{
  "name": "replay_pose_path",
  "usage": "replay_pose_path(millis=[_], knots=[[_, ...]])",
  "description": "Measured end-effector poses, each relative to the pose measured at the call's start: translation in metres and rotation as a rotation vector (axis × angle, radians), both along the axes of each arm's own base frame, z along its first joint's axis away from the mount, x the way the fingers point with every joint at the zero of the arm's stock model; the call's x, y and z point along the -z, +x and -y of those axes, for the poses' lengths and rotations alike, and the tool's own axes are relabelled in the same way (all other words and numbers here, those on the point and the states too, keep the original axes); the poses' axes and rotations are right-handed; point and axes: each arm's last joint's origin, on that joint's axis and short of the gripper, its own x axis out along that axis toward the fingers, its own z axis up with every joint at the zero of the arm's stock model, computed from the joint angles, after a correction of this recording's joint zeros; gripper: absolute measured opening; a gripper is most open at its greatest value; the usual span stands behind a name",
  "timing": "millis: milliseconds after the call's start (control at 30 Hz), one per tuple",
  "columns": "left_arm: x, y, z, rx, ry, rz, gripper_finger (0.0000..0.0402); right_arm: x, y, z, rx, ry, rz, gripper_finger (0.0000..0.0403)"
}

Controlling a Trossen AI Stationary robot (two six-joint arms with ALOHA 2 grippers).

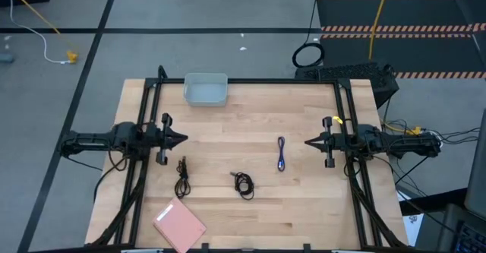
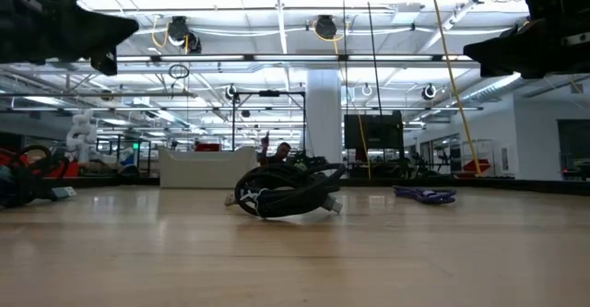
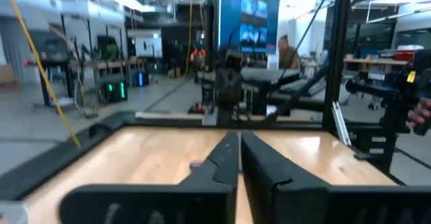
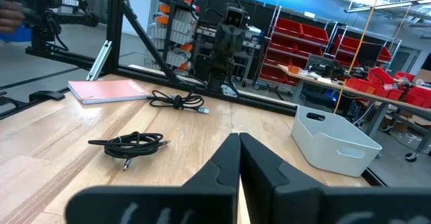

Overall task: Pick and place USB-C Cables
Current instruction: Put the left black charger cable into the white bin

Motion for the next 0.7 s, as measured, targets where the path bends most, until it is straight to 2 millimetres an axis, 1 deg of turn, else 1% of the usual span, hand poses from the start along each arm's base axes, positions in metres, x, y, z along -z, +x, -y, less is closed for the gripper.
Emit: replay_pose_path(millis=[167,300,400,500,600,700], knots=[[-0.021,-0.006,0.000,-0.001,0.013,0.051,0.0004,0.000,0.000,0.000,0.000,0.000,0.000,0.0000],[-0.045,-0.014,0.000,0.000,0.015,0.044,0.0004,0.000,0.000,0.000,0.000,0.000,0.001,0.0000],[-0.068,-0.021,0.000,0.001,0.009,0.007,0.0003,0.000,0.000,0.000,0.000,0.006,0.001,0.0000],[-0.096,-0.026,0.000,0.003,0.000,-0.026,0.0003,0.000,0.000,0.000,0.000,0.006,0.002,0.0000],[-0.126,-0.028,0.000,0.007,-0.026,-0.052,0.0006,0.000,0.000,0.000,0.000,0.007,0.002,0.0000],[-0.151,-0.025,0.000,0.008,-0.037,-0.113,0.0004,0.000,0.000,0.000,-0.001,0.034,0.001,0.0000]])
